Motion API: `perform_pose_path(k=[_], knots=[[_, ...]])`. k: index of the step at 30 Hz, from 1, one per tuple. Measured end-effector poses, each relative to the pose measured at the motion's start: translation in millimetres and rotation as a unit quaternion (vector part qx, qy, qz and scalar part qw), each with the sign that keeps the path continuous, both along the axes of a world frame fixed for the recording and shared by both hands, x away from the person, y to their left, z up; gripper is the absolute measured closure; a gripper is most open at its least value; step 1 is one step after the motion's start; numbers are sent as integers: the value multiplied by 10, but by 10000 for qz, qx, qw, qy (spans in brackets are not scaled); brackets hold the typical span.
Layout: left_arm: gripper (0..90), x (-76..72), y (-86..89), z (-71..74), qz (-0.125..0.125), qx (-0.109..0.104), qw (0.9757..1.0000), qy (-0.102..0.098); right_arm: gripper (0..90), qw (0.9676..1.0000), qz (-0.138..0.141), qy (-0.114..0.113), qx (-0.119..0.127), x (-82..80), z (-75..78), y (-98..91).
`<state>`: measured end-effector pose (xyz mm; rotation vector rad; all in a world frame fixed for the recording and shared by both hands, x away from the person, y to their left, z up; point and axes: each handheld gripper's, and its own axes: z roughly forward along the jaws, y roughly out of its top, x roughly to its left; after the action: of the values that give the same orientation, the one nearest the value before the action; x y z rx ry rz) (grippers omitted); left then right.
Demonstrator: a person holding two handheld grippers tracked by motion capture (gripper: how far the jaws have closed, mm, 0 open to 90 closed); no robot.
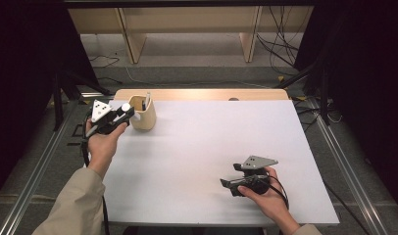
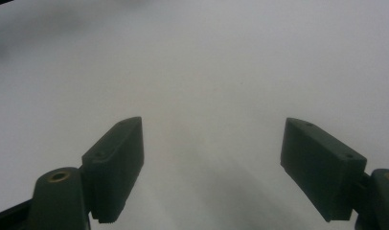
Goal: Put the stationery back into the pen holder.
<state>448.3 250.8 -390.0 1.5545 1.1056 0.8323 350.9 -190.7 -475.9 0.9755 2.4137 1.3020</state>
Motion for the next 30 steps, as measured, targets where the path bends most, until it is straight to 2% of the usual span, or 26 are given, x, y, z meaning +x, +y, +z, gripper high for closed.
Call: perform_pose_path(k=[30], knots=[[667,158,27,87,92,-5,10000,-36,239,10000,-18,6,13,-5,-3,-13]])
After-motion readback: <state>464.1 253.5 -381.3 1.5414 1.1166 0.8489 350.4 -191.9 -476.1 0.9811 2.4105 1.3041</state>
